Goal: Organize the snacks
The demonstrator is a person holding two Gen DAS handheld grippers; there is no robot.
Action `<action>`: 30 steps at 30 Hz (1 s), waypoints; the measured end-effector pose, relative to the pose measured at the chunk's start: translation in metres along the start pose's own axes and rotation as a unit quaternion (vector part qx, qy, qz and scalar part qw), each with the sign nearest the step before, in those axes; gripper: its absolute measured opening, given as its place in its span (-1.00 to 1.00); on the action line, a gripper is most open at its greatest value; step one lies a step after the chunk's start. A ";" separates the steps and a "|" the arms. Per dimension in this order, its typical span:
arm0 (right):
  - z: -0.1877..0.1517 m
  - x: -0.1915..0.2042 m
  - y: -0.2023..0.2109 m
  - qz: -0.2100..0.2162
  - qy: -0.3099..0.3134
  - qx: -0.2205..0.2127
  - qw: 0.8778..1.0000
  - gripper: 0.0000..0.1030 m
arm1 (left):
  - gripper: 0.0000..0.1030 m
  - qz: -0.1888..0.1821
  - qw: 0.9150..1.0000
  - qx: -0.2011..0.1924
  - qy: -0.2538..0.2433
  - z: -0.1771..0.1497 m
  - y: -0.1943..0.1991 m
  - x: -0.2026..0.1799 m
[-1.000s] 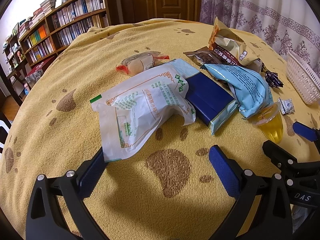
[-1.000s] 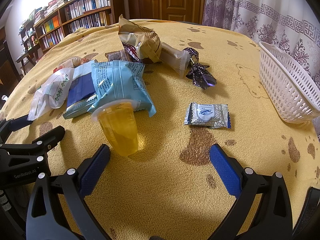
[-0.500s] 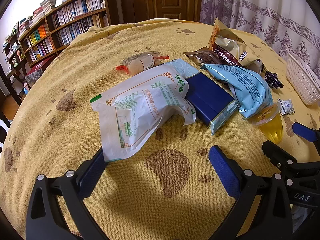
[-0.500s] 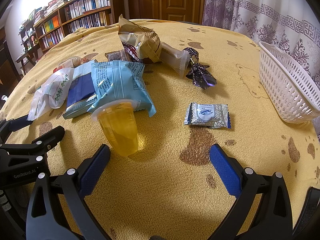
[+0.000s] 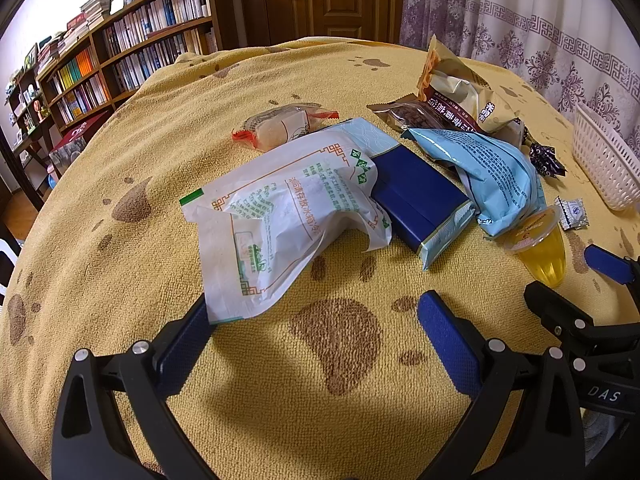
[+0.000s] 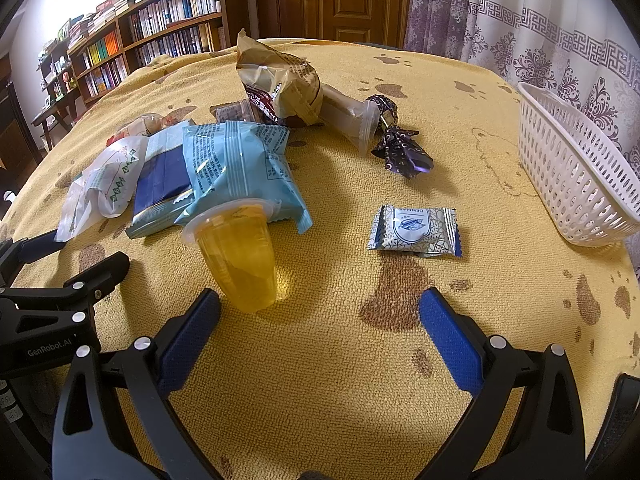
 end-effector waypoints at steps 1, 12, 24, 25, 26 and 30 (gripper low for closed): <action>0.000 0.000 0.000 0.000 0.000 0.000 1.000 0.96 | 0.91 0.000 1.000 0.000 0.000 0.000 0.000 0.000; 0.000 0.000 0.000 0.000 0.000 0.000 1.000 0.96 | 0.91 0.000 1.000 0.000 0.000 0.000 0.000 0.000; 0.000 0.002 0.001 0.003 -0.002 0.001 1.000 0.96 | 0.91 -0.005 1.000 0.000 0.004 -0.001 0.001 0.000; 0.001 0.002 0.002 0.003 -0.002 0.000 1.000 0.96 | 0.91 -0.008 1.000 0.001 0.006 -0.001 0.001 0.000; 0.001 0.001 0.001 0.004 -0.001 0.001 1.000 0.96 | 0.91 -0.010 1.000 0.000 0.007 -0.001 0.001 0.000; 0.001 0.001 0.001 0.004 0.001 0.003 1.000 0.96 | 0.91 -0.020 1.000 -0.002 0.015 -0.001 0.003 0.003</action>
Point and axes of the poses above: each gripper's, at about its wrist camera, not at the fingertips, and y roughly against the way its jaws point, x to its left, z to its top, the point moved 8 cm from there along -y, roughly the way its jaws point, and after that the axes turned 10 degrees about z, right-handed, at the moved point
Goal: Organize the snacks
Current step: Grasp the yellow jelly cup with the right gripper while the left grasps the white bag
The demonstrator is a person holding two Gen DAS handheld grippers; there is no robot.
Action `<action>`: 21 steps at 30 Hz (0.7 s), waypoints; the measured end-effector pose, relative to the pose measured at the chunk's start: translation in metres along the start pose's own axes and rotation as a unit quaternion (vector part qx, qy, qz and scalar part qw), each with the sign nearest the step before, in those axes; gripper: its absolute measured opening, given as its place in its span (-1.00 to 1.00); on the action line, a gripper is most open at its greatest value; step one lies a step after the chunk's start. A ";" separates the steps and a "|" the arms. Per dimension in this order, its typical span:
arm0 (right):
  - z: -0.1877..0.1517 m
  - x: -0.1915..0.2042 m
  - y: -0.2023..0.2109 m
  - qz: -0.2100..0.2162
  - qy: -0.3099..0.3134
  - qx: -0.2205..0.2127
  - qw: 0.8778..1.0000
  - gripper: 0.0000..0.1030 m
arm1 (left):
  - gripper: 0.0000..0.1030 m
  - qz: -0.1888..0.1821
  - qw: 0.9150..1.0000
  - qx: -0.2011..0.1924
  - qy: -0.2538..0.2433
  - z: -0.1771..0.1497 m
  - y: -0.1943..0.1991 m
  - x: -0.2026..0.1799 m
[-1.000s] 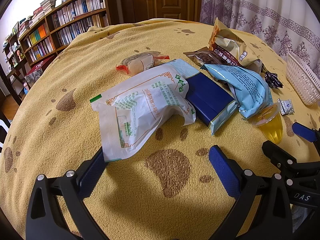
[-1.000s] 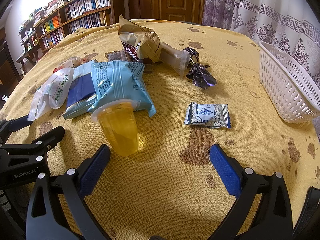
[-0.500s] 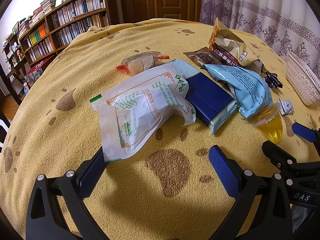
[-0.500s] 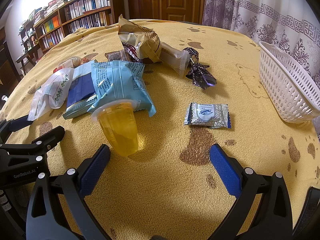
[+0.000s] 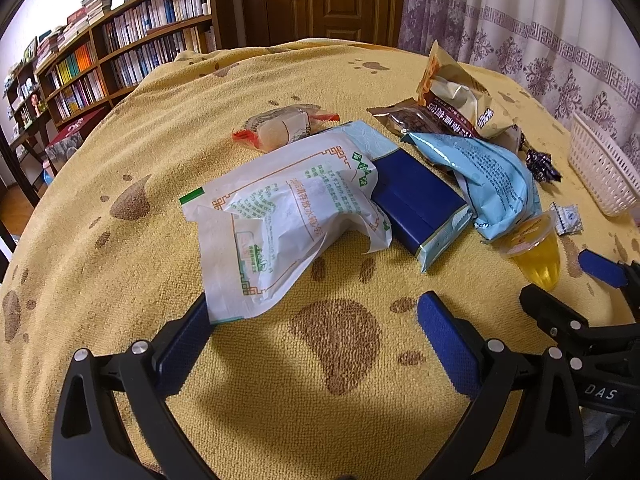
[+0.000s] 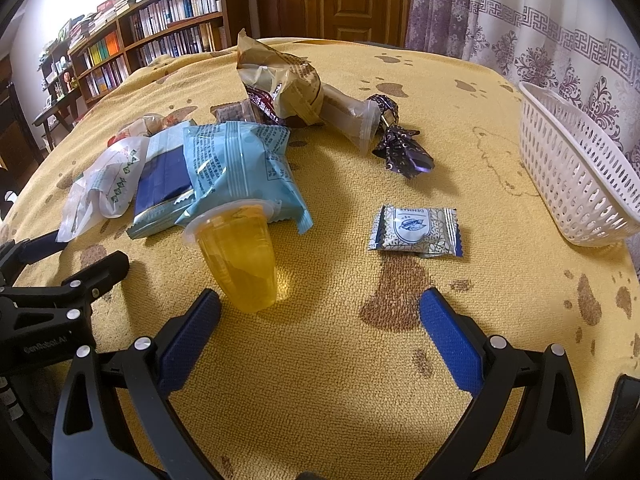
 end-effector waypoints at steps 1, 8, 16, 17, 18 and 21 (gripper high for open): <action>0.000 0.000 0.001 0.001 0.001 0.001 1.000 0.96 | 0.91 -0.006 1.000 -0.002 0.005 0.000 0.001 0.002; 0.004 -0.006 0.015 0.083 -0.036 -0.011 0.996 0.95 | 0.91 -0.060 0.996 -0.015 0.063 0.001 0.012 0.023; 0.020 0.033 0.023 0.099 0.042 -0.034 0.994 0.33 | 0.91 -0.033 0.994 -0.032 0.094 0.006 0.026 0.061; 0.019 0.038 0.019 0.102 0.050 -0.030 0.993 0.21 | 0.91 -0.029 0.994 -0.033 0.098 0.007 0.027 0.066; 0.018 0.041 0.015 0.103 0.058 -0.025 0.993 0.14 | 0.91 -0.026 0.994 -0.033 0.100 0.007 0.027 0.069; 0.016 0.044 0.000 0.091 0.066 -0.013 0.994 -0.12 | 0.91 -0.022 0.994 -0.032 0.098 0.010 0.026 0.072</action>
Point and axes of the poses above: each gripper's, at about its wrist camera, not at the fingertips, and y roughly against the way its jaws point, x to its left, z to its top, the point moved 8 cm from there along -y, roughly the way its jaws point, and after that the axes turned 10 degrees about z, right-handed, at the moved point
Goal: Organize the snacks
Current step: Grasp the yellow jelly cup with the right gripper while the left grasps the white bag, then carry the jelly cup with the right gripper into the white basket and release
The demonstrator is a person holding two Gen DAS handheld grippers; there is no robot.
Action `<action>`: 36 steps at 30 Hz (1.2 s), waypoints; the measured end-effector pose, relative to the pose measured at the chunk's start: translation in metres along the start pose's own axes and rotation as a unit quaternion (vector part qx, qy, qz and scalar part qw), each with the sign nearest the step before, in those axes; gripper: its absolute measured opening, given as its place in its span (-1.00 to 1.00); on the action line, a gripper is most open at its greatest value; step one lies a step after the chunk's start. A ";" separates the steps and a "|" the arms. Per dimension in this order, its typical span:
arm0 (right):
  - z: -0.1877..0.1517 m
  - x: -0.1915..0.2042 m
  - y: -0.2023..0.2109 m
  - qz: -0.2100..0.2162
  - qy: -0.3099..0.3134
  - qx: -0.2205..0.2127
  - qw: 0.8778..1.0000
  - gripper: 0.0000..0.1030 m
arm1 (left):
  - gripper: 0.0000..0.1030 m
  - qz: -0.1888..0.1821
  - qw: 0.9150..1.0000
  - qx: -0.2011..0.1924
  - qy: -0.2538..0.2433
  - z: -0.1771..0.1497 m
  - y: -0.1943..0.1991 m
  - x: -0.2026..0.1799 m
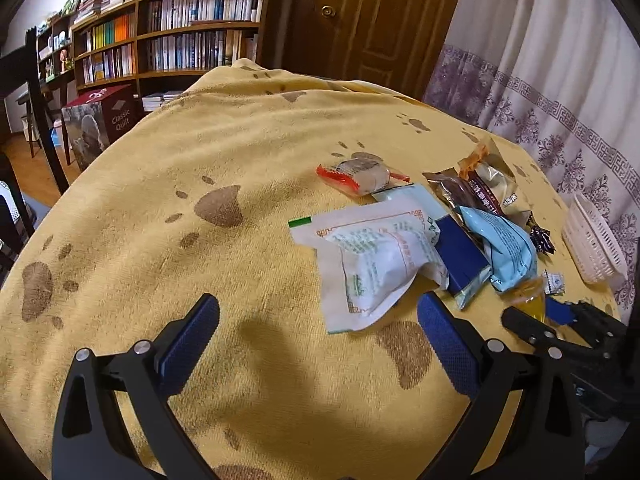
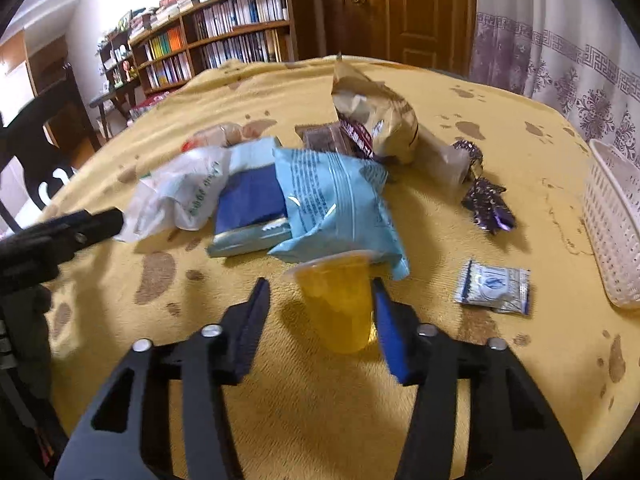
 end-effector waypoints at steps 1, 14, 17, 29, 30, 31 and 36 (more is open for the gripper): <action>0.001 -0.002 -0.002 -0.002 -0.002 -0.001 1.000 -0.17 | 0.91 -0.004 1.000 0.003 -0.002 0.001 0.000 -0.002; -0.004 -0.011 0.006 0.022 -0.032 -0.016 0.999 -0.18 | 0.91 -0.030 0.996 0.037 -0.070 0.025 -0.036 -0.059; -0.005 -0.011 0.007 0.027 -0.036 -0.017 0.999 -0.18 | 0.91 -0.024 0.996 0.050 -0.063 0.029 -0.050 -0.061; -0.005 -0.011 0.009 0.034 -0.041 -0.019 0.998 -0.18 | 0.12 -0.044 0.998 0.030 -0.041 0.025 -0.048 -0.047; -0.005 -0.011 0.009 0.034 -0.041 -0.019 0.998 -0.18 | 0.06 -0.049 0.998 0.032 -0.037 0.024 -0.045 -0.047; -0.005 -0.011 0.009 0.036 -0.042 -0.020 0.998 -0.18 | 0.04 -0.047 0.998 0.031 -0.032 0.024 -0.043 -0.044; -0.005 -0.012 0.011 0.041 -0.045 -0.024 0.998 -0.18 | 0.02 -0.035 0.999 0.021 -0.024 0.021 -0.029 -0.037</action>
Point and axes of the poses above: each gripper's, at about its wrist camera, not at the fingertips, and y roughly against the way its jaws point, x to its left, z to its top, the point moved 8 cm from there along -y, roughly the way its jaws point, and after that the axes turned 10 degrees about z, right-handed, at the moved point
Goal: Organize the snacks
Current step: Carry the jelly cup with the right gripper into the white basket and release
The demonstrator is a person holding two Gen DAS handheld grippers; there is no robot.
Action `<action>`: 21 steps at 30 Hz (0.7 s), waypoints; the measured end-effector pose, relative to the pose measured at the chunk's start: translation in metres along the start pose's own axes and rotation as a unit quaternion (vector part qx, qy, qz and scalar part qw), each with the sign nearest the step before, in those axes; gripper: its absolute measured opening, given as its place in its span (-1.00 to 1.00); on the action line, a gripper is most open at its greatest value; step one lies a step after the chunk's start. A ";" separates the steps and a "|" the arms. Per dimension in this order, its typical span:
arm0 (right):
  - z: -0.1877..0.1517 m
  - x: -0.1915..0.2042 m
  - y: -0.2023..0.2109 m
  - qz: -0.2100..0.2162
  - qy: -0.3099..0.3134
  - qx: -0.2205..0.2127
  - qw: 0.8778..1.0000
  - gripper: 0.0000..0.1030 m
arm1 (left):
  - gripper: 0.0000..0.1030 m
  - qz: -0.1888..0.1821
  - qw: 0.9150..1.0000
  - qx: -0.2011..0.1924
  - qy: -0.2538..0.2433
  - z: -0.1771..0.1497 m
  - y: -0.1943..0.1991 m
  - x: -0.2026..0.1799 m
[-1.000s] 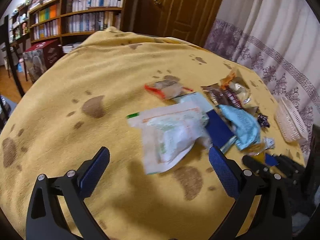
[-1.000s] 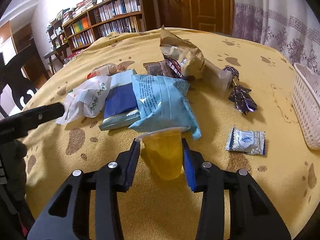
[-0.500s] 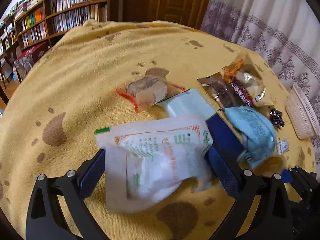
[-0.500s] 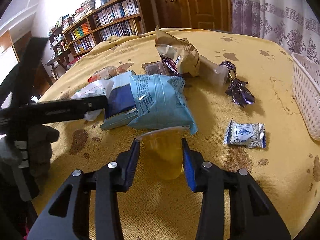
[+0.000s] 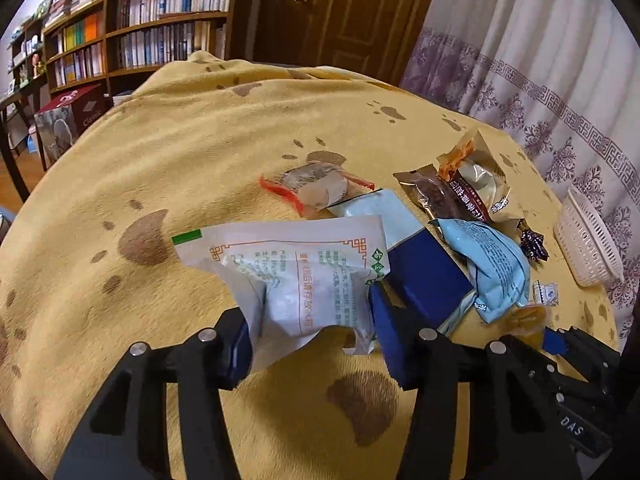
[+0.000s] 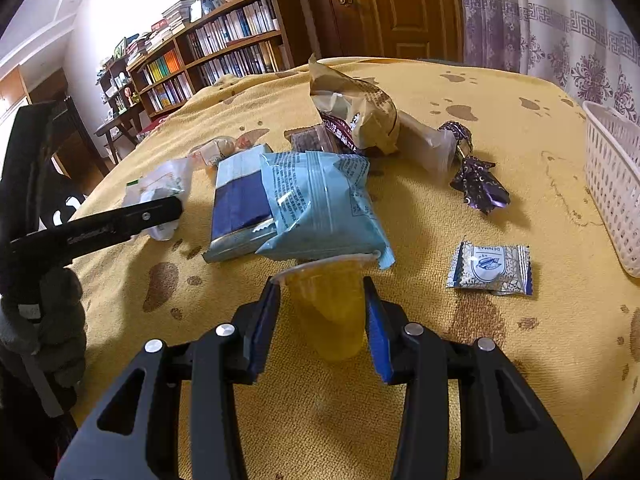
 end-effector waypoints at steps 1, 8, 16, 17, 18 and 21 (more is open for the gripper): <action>0.000 0.000 0.001 0.005 -0.001 -0.003 1.000 -0.18 | 0.02 0.001 1.000 -0.004 0.001 0.000 0.005 0.001; 0.006 0.007 0.016 0.038 -0.004 -0.030 0.999 -0.19 | 0.02 0.010 0.999 -0.032 -0.004 0.004 0.036 -0.006; 0.015 -0.001 0.050 0.055 -0.028 -0.069 0.996 -0.19 | 0.03 0.004 0.998 -0.055 -0.022 0.012 0.060 -0.031; 0.016 -0.004 0.056 0.055 -0.032 -0.075 0.995 -0.19 | 0.02 0.003 0.998 -0.056 -0.024 0.012 0.061 -0.034; 0.017 -0.007 0.062 0.053 -0.035 -0.081 0.995 -0.19 | 0.03 0.002 0.998 -0.057 -0.028 0.012 0.063 -0.038; 0.024 -0.020 0.087 0.041 -0.040 -0.106 0.993 -0.19 | 0.03 -0.003 0.997 -0.062 -0.038 0.014 0.067 -0.051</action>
Point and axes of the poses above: each gripper's, at about its wrist camera, not at the fingertips, and y roughly against the way its jaws point, x to its left, z to its top, the point moved 8 cm from there along -y, roughly the way its jaws point, and after that the axes turned 10 degrees about z, right-handed, at the moved point
